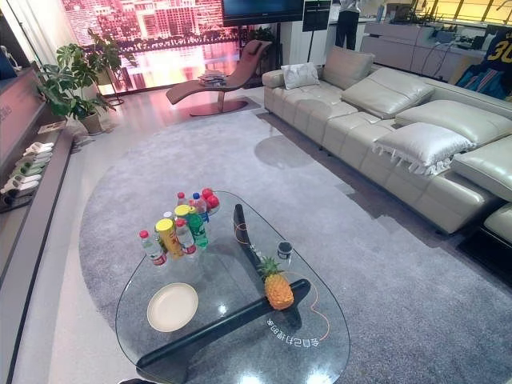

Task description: Pick up the fruit to the plate

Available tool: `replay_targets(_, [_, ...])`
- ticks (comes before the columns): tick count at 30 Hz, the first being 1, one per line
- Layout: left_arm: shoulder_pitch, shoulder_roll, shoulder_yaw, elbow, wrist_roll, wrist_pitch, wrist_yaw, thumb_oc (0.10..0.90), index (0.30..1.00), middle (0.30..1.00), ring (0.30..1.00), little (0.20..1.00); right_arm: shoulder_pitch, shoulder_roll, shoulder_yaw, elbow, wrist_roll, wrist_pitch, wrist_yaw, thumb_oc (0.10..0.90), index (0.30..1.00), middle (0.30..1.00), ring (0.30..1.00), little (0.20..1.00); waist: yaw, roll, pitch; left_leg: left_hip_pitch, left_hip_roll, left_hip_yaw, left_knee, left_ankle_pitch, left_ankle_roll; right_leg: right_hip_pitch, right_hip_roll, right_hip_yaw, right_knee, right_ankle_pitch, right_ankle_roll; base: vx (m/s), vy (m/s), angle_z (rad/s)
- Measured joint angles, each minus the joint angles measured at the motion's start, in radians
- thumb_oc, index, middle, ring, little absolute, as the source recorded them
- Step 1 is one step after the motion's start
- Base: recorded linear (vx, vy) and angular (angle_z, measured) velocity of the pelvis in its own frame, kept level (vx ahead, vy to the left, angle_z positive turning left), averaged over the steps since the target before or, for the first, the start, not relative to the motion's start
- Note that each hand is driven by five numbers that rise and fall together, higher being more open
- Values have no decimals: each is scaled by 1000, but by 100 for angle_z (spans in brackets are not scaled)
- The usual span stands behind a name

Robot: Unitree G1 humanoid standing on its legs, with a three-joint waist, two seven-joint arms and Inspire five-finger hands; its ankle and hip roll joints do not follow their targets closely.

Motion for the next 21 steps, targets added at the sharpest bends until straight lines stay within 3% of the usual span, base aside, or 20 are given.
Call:
replay_targets(15, [9,2,15,1,-21,2,5,800,900,900,900,900,4,0,-11,19,2,0,-4,800,900,900,900,900,3,-2,-2,-19,0,-1,0,0,-1,-18,0,-1,0,0,0,0,0,0])
replay_targets(21, [8,11,29,-1,-86,16,7,800,900,900,900,900,11,-4,-28,19,36,-5,-72,800,900,900,900,900,1,6,25,-81,-1,-1,7,14,-7,-84,0,3,2,10,1,-92,12,-1])
